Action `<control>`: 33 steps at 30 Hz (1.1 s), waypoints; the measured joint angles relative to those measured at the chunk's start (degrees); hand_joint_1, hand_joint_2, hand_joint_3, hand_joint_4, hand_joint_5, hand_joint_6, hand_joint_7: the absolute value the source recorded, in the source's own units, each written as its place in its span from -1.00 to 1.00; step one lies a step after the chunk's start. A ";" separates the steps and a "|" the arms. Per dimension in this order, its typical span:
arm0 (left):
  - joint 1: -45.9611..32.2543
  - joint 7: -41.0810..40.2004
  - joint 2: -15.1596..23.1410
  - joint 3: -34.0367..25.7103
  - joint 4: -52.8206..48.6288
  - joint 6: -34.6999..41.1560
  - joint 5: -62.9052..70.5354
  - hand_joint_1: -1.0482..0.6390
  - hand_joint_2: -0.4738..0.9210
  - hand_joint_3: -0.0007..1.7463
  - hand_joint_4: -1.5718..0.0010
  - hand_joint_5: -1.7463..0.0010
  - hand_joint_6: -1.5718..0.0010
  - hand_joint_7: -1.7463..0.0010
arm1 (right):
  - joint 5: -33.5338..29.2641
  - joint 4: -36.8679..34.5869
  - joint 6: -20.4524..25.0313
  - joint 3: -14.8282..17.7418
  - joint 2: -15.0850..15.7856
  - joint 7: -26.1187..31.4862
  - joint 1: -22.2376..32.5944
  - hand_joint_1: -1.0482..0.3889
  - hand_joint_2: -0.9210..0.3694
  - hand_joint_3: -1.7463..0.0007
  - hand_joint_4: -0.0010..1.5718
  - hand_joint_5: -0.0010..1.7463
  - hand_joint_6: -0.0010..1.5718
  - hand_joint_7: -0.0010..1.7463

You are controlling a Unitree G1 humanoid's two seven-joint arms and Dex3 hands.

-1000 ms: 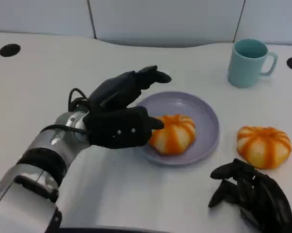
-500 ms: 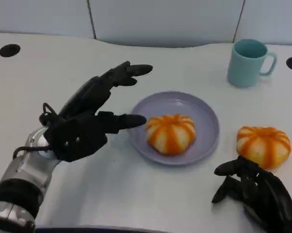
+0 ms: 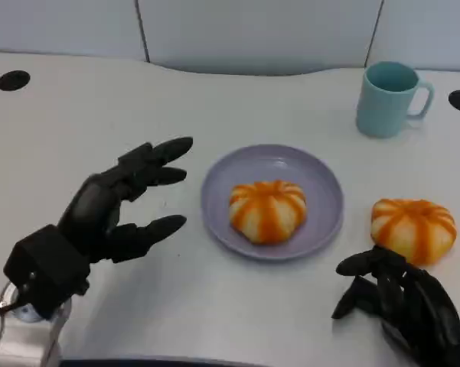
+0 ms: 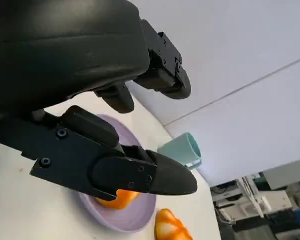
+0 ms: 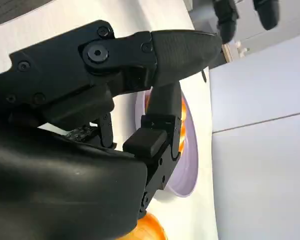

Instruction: Grasp the bread from the table and place it into the plate.

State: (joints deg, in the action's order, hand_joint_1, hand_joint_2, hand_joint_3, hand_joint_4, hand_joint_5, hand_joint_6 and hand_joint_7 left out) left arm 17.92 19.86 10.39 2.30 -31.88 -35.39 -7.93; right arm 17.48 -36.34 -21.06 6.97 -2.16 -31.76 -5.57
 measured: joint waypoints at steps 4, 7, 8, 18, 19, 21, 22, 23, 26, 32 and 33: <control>-3.82 1.35 -1.14 -1.85 2.46 2.20 -3.53 -0.69 1.00 -0.66 0.66 -0.29 0.31 0.79 | -0.27 1.74 0.94 -0.48 -0.29 0.89 0.99 -0.11 -1.00 0.56 -0.19 0.77 -0.18 0.29; -7.26 1.35 -2.01 -2.86 5.01 4.57 -4.65 -0.67 1.00 -0.66 0.68 -0.36 0.27 0.74 | -0.45 1.83 0.74 -0.57 -0.44 0.90 1.14 -0.14 -1.00 0.59 -0.18 0.77 -0.18 0.31; -8.31 1.30 -2.30 -3.12 5.85 5.29 -4.83 -0.65 1.00 -0.66 0.71 -0.43 0.34 0.56 | -0.53 1.82 0.67 -0.56 -0.43 0.94 1.19 -0.14 -1.00 0.60 -0.18 0.76 -0.18 0.31; -15.49 0.13 -6.08 -5.49 8.65 7.74 -5.27 -0.53 1.00 -0.64 0.69 -0.82 0.61 -0.19 | -0.58 0.74 -0.47 -0.27 -0.22 0.08 1.07 -0.13 -1.00 0.59 -0.16 0.76 -0.18 0.29; -15.82 -0.43 -6.31 -5.68 8.65 7.75 -5.00 -0.52 1.00 -0.63 0.66 -0.85 0.60 -0.21 | -0.58 0.48 -0.65 -0.20 -0.20 -0.17 0.97 -0.13 -1.00 0.58 -0.16 0.75 -0.19 0.29; -16.50 -1.42 -6.50 -5.94 8.57 7.80 -3.83 -0.51 1.00 -0.63 0.63 -0.91 0.57 -0.28 | -0.52 -0.62 -1.48 -0.07 0.00 -0.76 0.53 -0.12 -1.00 0.58 -0.17 0.74 -0.18 0.27; -16.71 -1.79 -6.62 -6.01 8.40 7.81 -3.51 -0.52 1.00 -0.63 0.62 -0.94 0.60 -0.38 | -0.50 -1.23 -1.88 0.01 0.13 -0.95 0.22 -0.13 -1.00 0.58 -0.17 0.74 -0.18 0.27; -16.89 -2.21 -6.74 -6.07 8.21 7.83 -3.25 -0.52 1.00 -0.62 0.62 -0.97 0.65 -0.52 | -0.50 -2.02 -2.31 0.11 0.26 -1.15 -0.24 -0.13 -1.00 0.59 -0.17 0.74 -0.17 0.26; -17.05 -2.51 -6.86 -6.19 6.53 7.43 -2.46 -0.55 1.00 -0.60 0.61 -1.00 0.71 -0.73 | -0.56 -3.19 -2.80 0.47 0.39 -1.08 -1.11 -0.11 -1.00 0.59 -0.17 0.73 -0.18 0.26; -15.02 0.82 -7.28 -8.76 -0.89 5.46 -6.03 -0.66 1.00 -0.61 0.59 -1.00 0.74 -0.90 | -1.65 -4.06 -4.71 0.48 0.44 -0.86 -1.24 -0.09 -1.00 0.59 -0.19 0.72 -0.21 0.29; -14.38 1.94 -7.51 -9.48 -1.95 5.45 -7.27 -0.66 1.00 -0.61 0.59 -1.00 0.76 -0.94 | -1.91 -4.32 -5.14 0.47 0.44 -0.76 -1.29 -0.09 -1.00 0.59 -0.19 0.72 -0.20 0.29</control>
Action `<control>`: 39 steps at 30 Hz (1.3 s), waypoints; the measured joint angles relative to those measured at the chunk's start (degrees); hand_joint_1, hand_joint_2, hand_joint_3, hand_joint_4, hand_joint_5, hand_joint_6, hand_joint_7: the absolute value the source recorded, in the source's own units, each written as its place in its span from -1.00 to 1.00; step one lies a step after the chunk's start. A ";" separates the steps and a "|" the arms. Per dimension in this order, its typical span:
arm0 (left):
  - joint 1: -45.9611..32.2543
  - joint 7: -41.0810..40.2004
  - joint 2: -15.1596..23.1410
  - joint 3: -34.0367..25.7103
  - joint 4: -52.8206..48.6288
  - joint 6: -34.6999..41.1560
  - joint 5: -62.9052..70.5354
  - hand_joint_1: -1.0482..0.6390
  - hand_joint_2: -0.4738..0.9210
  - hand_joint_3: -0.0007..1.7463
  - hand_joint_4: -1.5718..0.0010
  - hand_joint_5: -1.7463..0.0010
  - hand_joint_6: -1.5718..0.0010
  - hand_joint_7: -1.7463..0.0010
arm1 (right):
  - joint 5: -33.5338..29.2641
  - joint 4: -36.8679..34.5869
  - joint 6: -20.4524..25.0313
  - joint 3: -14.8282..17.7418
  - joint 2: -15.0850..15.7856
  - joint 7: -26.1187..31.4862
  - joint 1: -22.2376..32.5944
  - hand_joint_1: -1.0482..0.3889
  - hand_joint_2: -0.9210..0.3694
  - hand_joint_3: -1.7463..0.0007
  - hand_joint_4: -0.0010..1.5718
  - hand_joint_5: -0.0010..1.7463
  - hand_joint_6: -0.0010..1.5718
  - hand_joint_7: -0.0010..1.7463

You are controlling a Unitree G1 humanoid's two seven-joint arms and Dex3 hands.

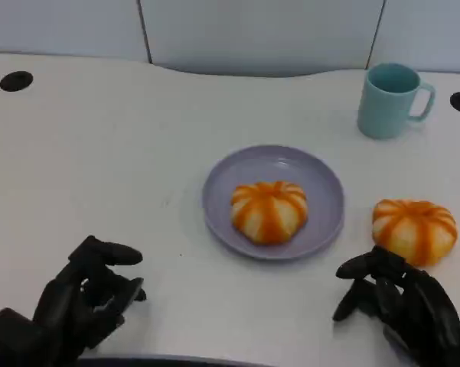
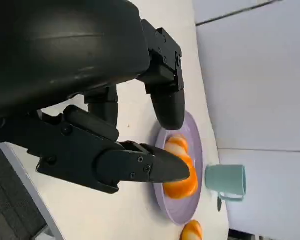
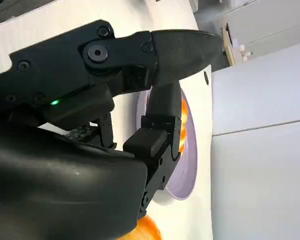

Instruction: Grasp the bread from the table and place it into the plate.

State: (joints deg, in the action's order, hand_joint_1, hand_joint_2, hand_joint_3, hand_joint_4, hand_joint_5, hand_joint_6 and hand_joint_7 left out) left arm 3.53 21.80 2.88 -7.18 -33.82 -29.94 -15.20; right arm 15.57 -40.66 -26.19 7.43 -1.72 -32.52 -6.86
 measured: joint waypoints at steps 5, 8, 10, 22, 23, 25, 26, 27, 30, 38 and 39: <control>2.31 4.70 -0.32 -2.62 -3.24 0.62 -4.61 -0.65 1.00 -0.65 0.63 -1.00 0.81 -0.98 | -0.12 -0.88 -1.26 0.04 -0.04 -0.22 -0.24 -0.10 -1.00 0.58 -0.21 0.77 -0.22 0.31; 3.09 6.50 -0.39 -3.57 -4.31 1.78 -5.89 -0.66 1.00 -0.67 0.64 -1.00 0.83 -0.97 | -0.10 -0.77 -1.04 0.02 -0.06 -0.23 -0.23 -0.11 -1.00 0.58 -0.21 0.79 -0.22 0.31; 3.25 7.98 -0.48 -4.23 -4.97 2.77 -7.09 -0.68 1.00 -0.72 0.62 -1.00 0.81 -0.94 | 0.20 -0.09 0.51 0.00 -0.07 -0.22 -0.30 -0.13 -1.00 0.57 -0.22 0.79 -0.21 0.30; 5.41 14.84 -0.74 -7.52 -6.90 8.42 -11.86 -0.71 1.00 -0.84 0.55 -1.00 0.70 -0.76 | 5.54 1.46 9.20 1.60 -0.07 -4.76 -1.49 -0.23 -1.00 0.55 -0.18 0.69 -0.15 0.15; 5.44 14.86 -0.78 -7.59 -7.00 8.45 -11.85 -0.71 1.00 -0.84 0.55 -1.00 0.70 -0.76 | 5.53 1.42 9.39 1.63 -0.07 -4.76 -1.61 -0.23 -1.00 0.55 -0.18 0.69 -0.14 0.15; 5.44 14.87 -0.91 -7.62 -7.05 8.74 -11.82 -0.68 1.00 -0.82 0.57 -1.00 0.72 -0.77 | 5.50 1.48 9.75 1.67 -0.04 -4.67 -1.69 -0.21 -1.00 0.52 -0.19 0.70 -0.16 0.16; 5.44 14.86 -0.98 -7.60 -7.05 8.90 -11.78 -0.68 1.00 -0.81 0.58 -1.00 0.73 -0.78 | 5.46 1.56 9.85 1.66 -0.03 -4.60 -1.69 -0.20 -1.00 0.52 -0.20 0.71 -0.16 0.17; 5.44 14.86 -1.07 -7.56 -7.05 8.94 -11.66 -0.67 1.00 -0.80 0.59 -1.00 0.74 -0.79 | 5.40 1.58 9.87 1.66 0.00 -4.57 -1.70 -0.20 -1.00 0.52 -0.20 0.71 -0.16 0.18; 5.45 14.86 -1.27 -7.40 -7.13 8.91 -10.97 -0.68 1.00 -0.79 0.58 -1.00 0.76 -0.83 | 5.32 1.34 9.76 1.74 0.05 -4.59 -1.83 -0.21 -1.00 0.54 -0.20 0.70 -0.16 0.18; 6.58 14.81 -1.68 -7.89 -7.89 8.76 -9.86 -0.70 1.00 -0.80 0.62 -1.00 0.75 -0.83 | 5.21 -3.80 6.33 3.26 0.45 -5.55 -4.37 -0.24 -1.00 0.58 -0.20 0.69 -0.15 0.15; 6.71 14.82 -1.68 -7.98 -8.01 8.74 -9.87 -0.70 1.00 -0.80 0.63 -1.00 0.74 -0.82 | 5.17 -3.93 6.23 3.30 0.46 -5.56 -4.44 -0.24 -1.00 0.58 -0.20 0.69 -0.15 0.14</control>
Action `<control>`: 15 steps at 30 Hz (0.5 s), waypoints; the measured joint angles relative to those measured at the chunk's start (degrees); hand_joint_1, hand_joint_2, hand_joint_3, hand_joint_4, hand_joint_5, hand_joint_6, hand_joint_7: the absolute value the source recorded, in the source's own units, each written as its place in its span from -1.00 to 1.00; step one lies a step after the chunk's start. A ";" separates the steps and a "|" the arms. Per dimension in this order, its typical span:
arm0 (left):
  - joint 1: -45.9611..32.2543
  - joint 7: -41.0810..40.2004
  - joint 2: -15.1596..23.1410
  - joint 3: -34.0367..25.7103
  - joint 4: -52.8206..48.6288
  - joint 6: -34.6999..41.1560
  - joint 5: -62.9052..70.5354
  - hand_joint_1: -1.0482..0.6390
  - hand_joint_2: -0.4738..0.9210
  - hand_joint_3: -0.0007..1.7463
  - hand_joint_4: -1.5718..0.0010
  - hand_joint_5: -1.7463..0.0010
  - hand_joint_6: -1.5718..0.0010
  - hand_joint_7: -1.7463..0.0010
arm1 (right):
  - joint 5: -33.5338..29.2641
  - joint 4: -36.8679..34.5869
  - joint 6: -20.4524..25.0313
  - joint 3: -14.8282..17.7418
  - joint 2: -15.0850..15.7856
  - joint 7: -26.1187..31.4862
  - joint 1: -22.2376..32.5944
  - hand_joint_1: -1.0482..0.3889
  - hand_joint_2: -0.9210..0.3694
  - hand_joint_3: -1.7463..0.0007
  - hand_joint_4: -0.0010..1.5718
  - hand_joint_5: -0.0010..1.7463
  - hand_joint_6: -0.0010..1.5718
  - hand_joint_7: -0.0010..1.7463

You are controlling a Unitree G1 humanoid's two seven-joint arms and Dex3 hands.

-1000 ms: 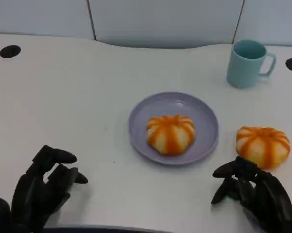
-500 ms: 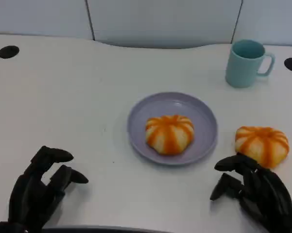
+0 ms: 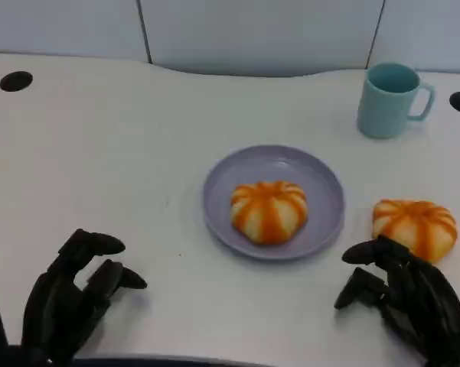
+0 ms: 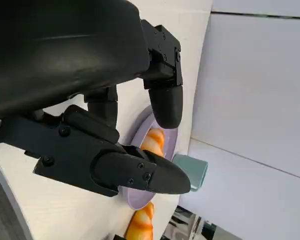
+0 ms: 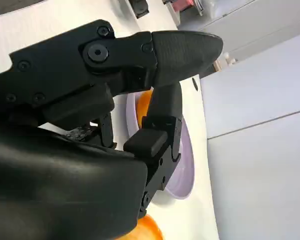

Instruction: Grasp the bread from the table and place it into the plate.

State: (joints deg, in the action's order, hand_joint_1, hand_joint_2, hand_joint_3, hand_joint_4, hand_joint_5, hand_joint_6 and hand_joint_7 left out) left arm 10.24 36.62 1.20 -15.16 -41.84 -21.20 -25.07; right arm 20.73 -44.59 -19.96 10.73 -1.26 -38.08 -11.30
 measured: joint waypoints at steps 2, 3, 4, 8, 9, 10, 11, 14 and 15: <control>0.10 0.04 0.00 -0.04 -0.46 -0.02 0.00 -0.68 1.00 -0.77 0.62 -1.00 0.74 -0.82 | -0.11 -0.04 -0.01 0.00 0.00 0.05 -0.06 -0.23 -1.00 0.59 -0.19 0.70 -0.14 0.14; 0.09 0.07 0.00 -0.04 -0.66 -0.08 0.03 -0.67 1.00 -0.76 0.62 -1.00 0.74 -0.82 | -0.12 -0.04 0.02 0.01 0.00 0.10 -0.07 -0.23 -1.00 0.59 -0.19 0.70 -0.13 0.14; 0.09 0.10 0.00 -0.03 -0.84 -0.27 0.14 -0.66 1.00 -0.75 0.61 -1.00 0.74 -0.82 | -0.10 -0.03 0.10 0.03 0.00 0.18 -0.10 -0.22 -1.00 0.59 -0.19 0.70 -0.13 0.14; 0.07 0.16 0.00 -0.02 -0.90 -1.06 0.48 -0.64 1.00 -0.75 0.61 -1.00 0.74 -0.82 | -0.19 0.16 0.45 0.08 -0.01 0.57 -0.14 -0.21 -1.00 0.58 -0.19 0.70 -0.13 0.14; 0.07 0.22 0.00 -0.02 -0.91 -1.07 0.48 -0.64 1.00 -0.76 0.61 -1.00 0.75 -0.82 | -0.22 0.18 0.45 0.08 -0.01 0.65 -0.14 -0.21 -1.00 0.59 -0.18 0.70 -0.12 0.13; 0.07 0.34 0.00 -0.02 -0.91 -1.07 0.48 -0.64 1.00 -0.76 0.61 -1.00 0.75 -0.82 | -0.23 0.16 0.42 0.08 -0.01 0.68 -0.14 -0.21 -1.00 0.59 -0.18 0.70 -0.12 0.13; 0.07 0.47 0.00 -0.03 -0.91 -1.06 0.47 -0.64 1.00 -0.76 0.62 -1.00 0.76 -0.82 | -0.23 0.11 0.33 0.09 -0.01 0.67 -0.15 -0.21 -1.00 0.59 -0.19 0.70 -0.12 0.13; 0.03 0.53 0.00 -0.02 -0.90 -1.01 0.48 -0.63 1.00 -0.75 0.62 -1.00 0.77 -0.82 | -0.23 0.05 0.17 0.10 -0.01 0.66 -0.15 -0.21 -1.00 0.58 -0.18 0.70 -0.12 0.13; 0.00 0.53 0.00 -0.01 -0.90 -1.00 0.48 -0.63 1.00 -0.74 0.62 -1.00 0.77 -0.82 | -0.23 0.04 0.10 0.09 -0.01 0.66 -0.15 -0.21 -1.00 0.58 -0.18 0.70 -0.12 0.13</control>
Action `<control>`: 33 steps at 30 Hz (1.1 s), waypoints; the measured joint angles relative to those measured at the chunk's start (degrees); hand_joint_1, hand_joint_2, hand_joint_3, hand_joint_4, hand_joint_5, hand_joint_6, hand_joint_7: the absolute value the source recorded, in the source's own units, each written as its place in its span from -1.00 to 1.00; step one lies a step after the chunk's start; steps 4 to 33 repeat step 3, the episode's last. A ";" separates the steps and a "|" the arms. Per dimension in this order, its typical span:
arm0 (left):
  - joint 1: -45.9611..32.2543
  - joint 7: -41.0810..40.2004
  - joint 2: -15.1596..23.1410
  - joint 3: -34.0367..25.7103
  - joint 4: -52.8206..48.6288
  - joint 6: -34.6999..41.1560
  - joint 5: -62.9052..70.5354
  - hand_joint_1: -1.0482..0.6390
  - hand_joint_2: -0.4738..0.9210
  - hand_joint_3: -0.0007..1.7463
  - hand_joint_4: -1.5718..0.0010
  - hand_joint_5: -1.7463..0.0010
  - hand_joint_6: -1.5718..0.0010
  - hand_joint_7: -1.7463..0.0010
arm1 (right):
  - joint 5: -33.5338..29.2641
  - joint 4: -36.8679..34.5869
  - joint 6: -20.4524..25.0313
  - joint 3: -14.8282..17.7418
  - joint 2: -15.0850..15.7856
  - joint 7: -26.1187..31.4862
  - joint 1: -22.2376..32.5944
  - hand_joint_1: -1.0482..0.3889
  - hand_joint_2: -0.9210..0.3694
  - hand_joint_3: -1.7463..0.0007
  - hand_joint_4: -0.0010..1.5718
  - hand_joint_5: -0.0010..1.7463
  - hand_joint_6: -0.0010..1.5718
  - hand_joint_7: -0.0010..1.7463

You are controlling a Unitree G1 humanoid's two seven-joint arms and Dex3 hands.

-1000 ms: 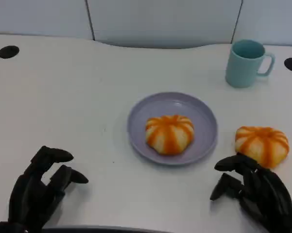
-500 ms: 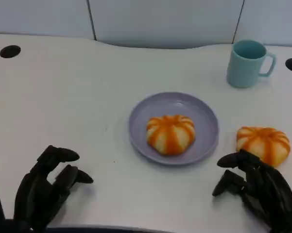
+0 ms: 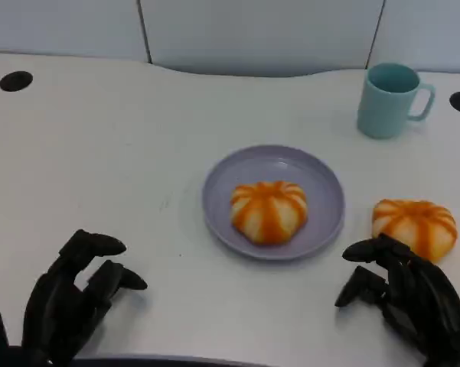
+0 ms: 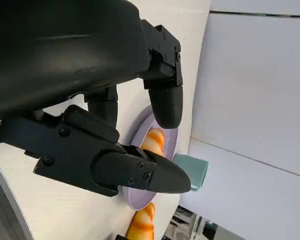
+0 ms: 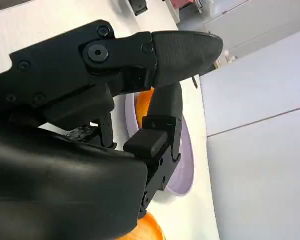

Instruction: Grasp the bread from the table and place it into the plate.

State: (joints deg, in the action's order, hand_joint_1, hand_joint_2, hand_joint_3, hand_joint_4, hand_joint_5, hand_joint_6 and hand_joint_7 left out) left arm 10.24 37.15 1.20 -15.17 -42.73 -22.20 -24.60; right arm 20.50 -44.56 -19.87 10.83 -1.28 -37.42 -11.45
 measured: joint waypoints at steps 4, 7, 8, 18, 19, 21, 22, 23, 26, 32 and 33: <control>-0.15 0.00 0.00 0.02 0.00 -0.05 0.22 -0.63 1.00 -0.73 0.63 -1.00 0.78 -0.83 | 0.01 0.00 -0.12 -0.01 -0.03 -0.01 0.01 -0.22 -1.00 0.57 -0.18 0.70 -0.12 0.13; -0.15 0.00 0.00 0.02 0.00 -0.05 0.22 -0.63 1.00 -0.73 0.63 -1.00 0.78 -0.83 | 0.01 0.00 -0.12 -0.01 -0.03 -0.01 0.01 -0.22 -1.00 0.57 -0.18 0.70 -0.12 0.13; -0.15 0.00 0.00 0.02 0.00 -0.05 0.22 -0.63 1.00 -0.73 0.63 -1.00 0.78 -0.83 | 0.01 0.00 -0.12 -0.01 -0.03 -0.01 0.01 -0.22 -1.00 0.57 -0.18 0.70 -0.12 0.13; -0.15 0.00 0.00 0.02 0.00 -0.05 0.22 -0.63 1.00 -0.73 0.63 -1.00 0.78 -0.83 | 0.01 0.00 -0.12 -0.01 -0.03 -0.01 0.01 -0.22 -1.00 0.57 -0.18 0.70 -0.12 0.13; -0.15 0.00 0.00 0.02 0.00 -0.05 0.22 -0.63 1.00 -0.73 0.63 -1.00 0.78 -0.83 | 0.01 0.00 -0.12 -0.01 -0.03 -0.01 0.01 -0.22 -1.00 0.57 -0.18 0.70 -0.12 0.13; -0.15 0.00 0.00 0.02 0.00 -0.05 0.22 -0.63 1.00 -0.73 0.63 -1.00 0.78 -0.83 | 0.01 0.00 -0.12 -0.01 -0.03 -0.01 0.01 -0.22 -1.00 0.57 -0.18 0.70 -0.12 0.13; -0.15 0.00 0.00 0.02 0.00 -0.05 0.22 -0.63 1.00 -0.73 0.63 -1.00 0.78 -0.83 | 0.01 0.00 -0.12 -0.01 -0.03 -0.01 0.01 -0.22 -1.00 0.57 -0.18 0.70 -0.12 0.13; -0.15 0.00 0.00 0.02 0.00 -0.05 0.22 -0.63 1.00 -0.73 0.63 -1.00 0.78 -0.83 | 0.01 0.00 -0.12 -0.01 -0.03 -0.01 0.01 -0.22 -1.00 0.57 -0.18 0.70 -0.12 0.13; -0.15 0.00 0.00 0.02 0.00 -0.05 0.22 -0.63 1.00 -0.73 0.63 -1.00 0.78 -0.83 | 0.01 0.00 -0.12 -0.01 -0.03 -0.01 0.01 -0.22 -1.00 0.57 -0.18 0.70 -0.12 0.13; -0.15 0.00 0.00 0.02 0.00 -0.05 0.22 -0.63 1.00 -0.73 0.63 -1.00 0.78 -0.83 | 0.01 0.00 -0.12 -0.01 -0.03 -0.01 0.01 -0.22 -1.00 0.57 -0.18 0.70 -0.12 0.13; -0.15 0.00 0.00 0.02 0.00 -0.05 0.22 -0.63 1.00 -0.73 0.63 -1.00 0.78 -0.83 | 0.01 0.00 -0.12 -0.01 -0.03 -0.01 0.01 -0.22 -1.00 0.57 -0.18 0.70 -0.12 0.13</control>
